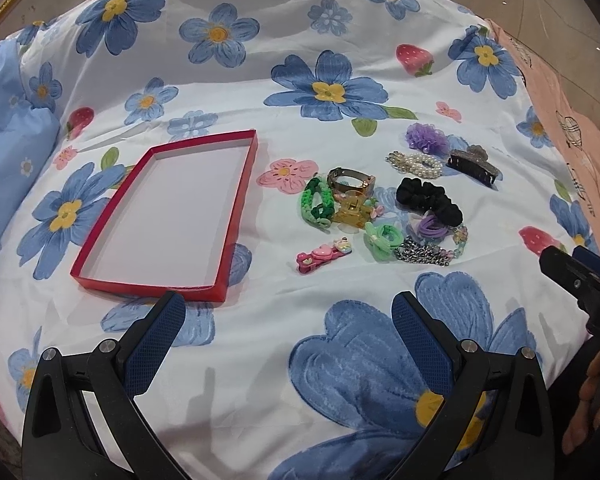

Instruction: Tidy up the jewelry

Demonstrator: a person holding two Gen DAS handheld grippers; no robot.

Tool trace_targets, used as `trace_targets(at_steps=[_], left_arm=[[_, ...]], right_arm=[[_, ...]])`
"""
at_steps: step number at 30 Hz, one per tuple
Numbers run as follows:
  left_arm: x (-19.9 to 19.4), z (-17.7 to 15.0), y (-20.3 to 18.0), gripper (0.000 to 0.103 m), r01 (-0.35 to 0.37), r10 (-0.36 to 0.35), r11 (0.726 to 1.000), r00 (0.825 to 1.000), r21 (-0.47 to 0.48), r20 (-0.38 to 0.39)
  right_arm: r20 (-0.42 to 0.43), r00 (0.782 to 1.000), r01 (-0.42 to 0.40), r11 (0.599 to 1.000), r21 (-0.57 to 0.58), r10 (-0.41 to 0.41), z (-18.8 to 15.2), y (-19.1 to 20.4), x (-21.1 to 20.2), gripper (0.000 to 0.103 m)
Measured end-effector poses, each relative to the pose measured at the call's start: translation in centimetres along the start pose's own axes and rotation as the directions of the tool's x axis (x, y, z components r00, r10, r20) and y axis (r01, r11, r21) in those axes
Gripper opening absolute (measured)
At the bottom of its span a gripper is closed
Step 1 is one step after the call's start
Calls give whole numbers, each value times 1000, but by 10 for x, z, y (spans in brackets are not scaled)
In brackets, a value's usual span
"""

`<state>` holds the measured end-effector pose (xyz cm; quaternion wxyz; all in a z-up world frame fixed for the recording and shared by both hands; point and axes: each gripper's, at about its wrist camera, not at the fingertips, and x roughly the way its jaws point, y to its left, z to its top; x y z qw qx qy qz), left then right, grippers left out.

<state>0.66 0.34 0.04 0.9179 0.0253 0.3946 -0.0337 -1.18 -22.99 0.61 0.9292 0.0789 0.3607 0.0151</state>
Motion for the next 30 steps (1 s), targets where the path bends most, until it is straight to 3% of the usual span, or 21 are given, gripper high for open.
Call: trace_targets(at_steps=[14,23,25,30], left_arm=[[21,15,4,103,27,-27,1000,999,-3,-35],[34,49,6,102,70,-69,998,997,5,-19],[42,59,5,97,72,-71,997,997,21,-28],[74,75,6,72,80,-76,996,993,44,-87]], right_arm=[[-12,998,-58,998,26,58,17,-7,16,103],[-19,992,-124,991,56,125,37,-11,35,102],[-20,992,-123,991,56,124,44,-12,43,98],[-73,986,-145,986,86,152,59,-19,77,71]])
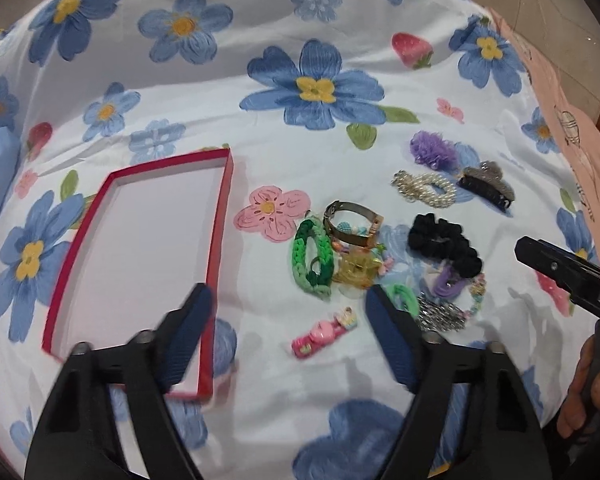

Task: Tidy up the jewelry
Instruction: 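Grasp the green braided bracelet with the left tool while the right tool grasps the black scrunchie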

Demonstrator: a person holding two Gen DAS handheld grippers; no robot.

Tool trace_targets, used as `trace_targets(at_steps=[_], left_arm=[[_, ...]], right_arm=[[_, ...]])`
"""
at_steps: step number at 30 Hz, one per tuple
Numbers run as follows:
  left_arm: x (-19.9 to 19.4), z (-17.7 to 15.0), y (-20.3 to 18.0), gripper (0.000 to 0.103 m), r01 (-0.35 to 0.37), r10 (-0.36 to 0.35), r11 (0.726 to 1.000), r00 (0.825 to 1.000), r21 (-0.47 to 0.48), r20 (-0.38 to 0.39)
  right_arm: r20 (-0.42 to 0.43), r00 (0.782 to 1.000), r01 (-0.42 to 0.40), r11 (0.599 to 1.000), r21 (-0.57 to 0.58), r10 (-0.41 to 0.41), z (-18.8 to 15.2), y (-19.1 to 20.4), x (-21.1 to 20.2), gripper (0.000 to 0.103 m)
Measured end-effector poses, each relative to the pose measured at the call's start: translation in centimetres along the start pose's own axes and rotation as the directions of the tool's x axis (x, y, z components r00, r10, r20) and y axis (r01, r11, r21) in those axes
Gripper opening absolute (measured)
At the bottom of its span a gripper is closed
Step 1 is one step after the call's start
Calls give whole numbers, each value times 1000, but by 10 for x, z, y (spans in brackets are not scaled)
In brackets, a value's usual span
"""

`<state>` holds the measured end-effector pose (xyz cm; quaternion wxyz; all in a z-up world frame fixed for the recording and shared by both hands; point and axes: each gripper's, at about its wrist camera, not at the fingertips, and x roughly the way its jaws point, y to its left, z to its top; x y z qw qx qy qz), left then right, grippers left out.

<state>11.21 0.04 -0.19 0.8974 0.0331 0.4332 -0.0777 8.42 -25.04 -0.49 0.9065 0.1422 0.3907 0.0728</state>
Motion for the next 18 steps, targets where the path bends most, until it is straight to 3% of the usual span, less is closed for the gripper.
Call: trace_targets(at_steps=[3,15,18], left_arm=[[24,14,5,66,39,-39,999,998,3,-48],[88,31,-15,58,74,-52,989,985,129,-164],[97,29,-19,49,86,-59,986,981,142,-187]], right_arm=[[-49,999,-9,1000,12,9,8,-7,22,58],[-171,985,8,1000,-21,-12,20,-10,83,45],[-192,981,9,1000,-20,-13,20,-12,91,41]])
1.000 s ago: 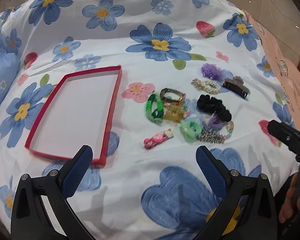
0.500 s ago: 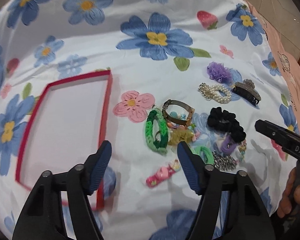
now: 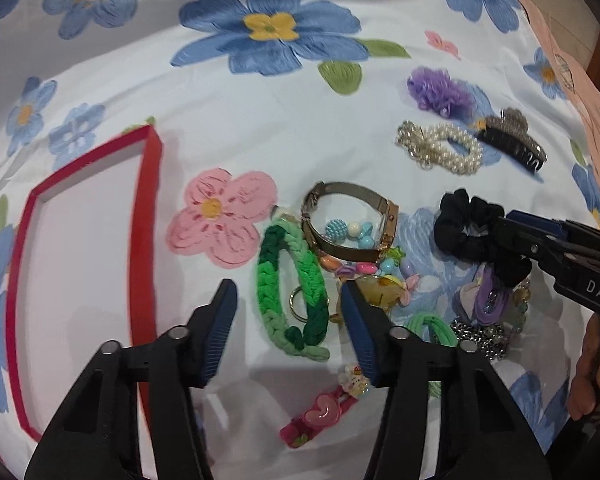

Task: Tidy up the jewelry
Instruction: 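Grasp the green braided bracelet with the left tool while the right tool grasps the black scrunchie, then carry both items into the red tray and open both tools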

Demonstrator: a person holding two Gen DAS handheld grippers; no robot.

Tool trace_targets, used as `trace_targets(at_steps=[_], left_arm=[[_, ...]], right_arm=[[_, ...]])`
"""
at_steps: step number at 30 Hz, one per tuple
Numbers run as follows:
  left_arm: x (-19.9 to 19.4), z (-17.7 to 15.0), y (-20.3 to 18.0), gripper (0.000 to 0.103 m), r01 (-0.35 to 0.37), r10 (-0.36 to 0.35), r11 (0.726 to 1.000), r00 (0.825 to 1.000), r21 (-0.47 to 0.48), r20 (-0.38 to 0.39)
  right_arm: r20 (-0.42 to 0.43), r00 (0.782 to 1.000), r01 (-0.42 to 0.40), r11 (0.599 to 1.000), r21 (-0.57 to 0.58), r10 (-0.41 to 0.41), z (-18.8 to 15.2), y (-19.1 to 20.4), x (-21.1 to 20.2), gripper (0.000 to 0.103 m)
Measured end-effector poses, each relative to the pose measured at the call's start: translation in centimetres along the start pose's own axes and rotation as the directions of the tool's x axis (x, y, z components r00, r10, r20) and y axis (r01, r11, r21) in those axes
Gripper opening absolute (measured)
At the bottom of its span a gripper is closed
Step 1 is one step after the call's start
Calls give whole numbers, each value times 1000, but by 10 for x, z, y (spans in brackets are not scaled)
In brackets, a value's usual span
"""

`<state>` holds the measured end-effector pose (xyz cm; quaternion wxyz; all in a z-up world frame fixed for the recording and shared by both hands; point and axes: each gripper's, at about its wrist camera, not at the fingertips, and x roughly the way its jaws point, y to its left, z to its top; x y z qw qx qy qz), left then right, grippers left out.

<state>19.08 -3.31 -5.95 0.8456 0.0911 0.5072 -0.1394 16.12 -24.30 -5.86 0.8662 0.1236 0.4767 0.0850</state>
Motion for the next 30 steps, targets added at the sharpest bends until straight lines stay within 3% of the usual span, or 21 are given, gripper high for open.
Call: trace_targets(at_steps=[1,5,6,7,11,22,30], left_arm=[[2,1,0,47,1,-1,1000,1000,3,0],[12,2,0,28,11,-10,1000,1000,13,-29],[13,1,0,26,10,-9,1000,1000,24,-26],[13,0,0,18,4,-3,1000,1000,29,-21],[2,-1,7,8,35,-35,999,999,-1,18],[-64,-11,31,8,145,-124,983,977,-115,174],[-93,-29,68,8,126,-86,976,973,-177,216]], right_arm=[[-7,1000,4,1000,-1,-4,0,0,3,40],[-26,1000,2,1000,4,-2,1,-2,12,20],[-25,1000,2,1000,4,-2,1,-2,13,18],[-24,1000,3,1000,4,-3,1,-2,12,17],[-3,1000,-4,1000,6,4,1,-2,6,9],[91,994,-69,997,35,65,2,5,-31,8],[126,979,-156,987,-28,158,9,51,-49,8]])
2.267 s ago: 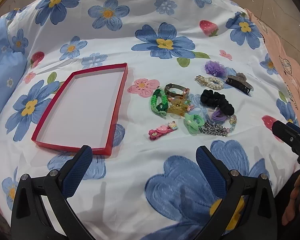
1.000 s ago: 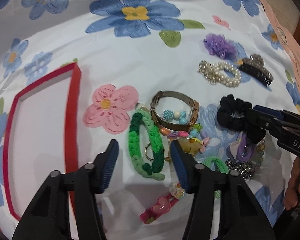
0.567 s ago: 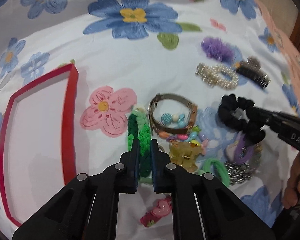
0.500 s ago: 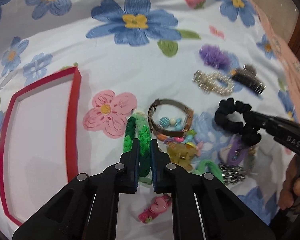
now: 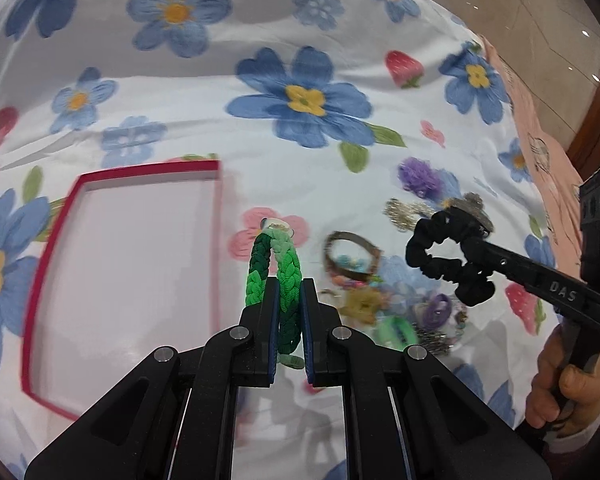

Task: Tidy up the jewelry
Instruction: 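Carry both items into the red tray and open both tools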

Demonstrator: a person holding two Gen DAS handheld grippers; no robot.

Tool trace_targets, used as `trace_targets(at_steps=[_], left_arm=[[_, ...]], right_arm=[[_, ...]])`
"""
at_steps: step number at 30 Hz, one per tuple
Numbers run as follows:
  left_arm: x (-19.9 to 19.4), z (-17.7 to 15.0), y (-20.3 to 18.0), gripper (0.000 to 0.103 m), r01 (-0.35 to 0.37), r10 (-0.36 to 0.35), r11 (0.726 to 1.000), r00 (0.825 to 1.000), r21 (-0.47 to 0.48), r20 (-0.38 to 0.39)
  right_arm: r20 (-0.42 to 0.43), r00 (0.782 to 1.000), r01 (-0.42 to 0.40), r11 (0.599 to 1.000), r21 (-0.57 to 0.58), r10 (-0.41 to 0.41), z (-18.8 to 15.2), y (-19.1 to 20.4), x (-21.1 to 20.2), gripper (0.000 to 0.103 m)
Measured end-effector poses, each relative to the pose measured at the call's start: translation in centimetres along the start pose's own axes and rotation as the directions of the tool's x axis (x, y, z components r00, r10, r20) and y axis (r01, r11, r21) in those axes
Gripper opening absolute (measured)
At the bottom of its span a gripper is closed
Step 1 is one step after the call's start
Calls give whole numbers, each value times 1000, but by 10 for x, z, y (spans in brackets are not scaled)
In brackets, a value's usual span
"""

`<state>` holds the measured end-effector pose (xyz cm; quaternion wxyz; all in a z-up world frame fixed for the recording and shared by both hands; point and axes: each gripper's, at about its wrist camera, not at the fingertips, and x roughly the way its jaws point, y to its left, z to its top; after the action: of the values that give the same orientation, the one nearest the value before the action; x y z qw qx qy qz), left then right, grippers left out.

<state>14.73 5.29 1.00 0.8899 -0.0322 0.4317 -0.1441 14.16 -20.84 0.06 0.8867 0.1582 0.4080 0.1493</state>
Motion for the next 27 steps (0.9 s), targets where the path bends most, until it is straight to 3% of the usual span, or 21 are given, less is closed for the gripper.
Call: trace_targets(at_steps=[14,20,27], left_arm=[[-14,6,105,8,-139,141,982,990,-127,6],[11,19,151,8,-187,183,967,982,-173,-38],[54,22,192,9,-218,198,949,974,-229,-110]], right_arm=[[-66,986,-158,980,-124,151,21,114,65,8],[-125,974,-204,969,-142,186,29,158,123,8],[-210,966,-183,971,-153,149,33,178,193,8]])
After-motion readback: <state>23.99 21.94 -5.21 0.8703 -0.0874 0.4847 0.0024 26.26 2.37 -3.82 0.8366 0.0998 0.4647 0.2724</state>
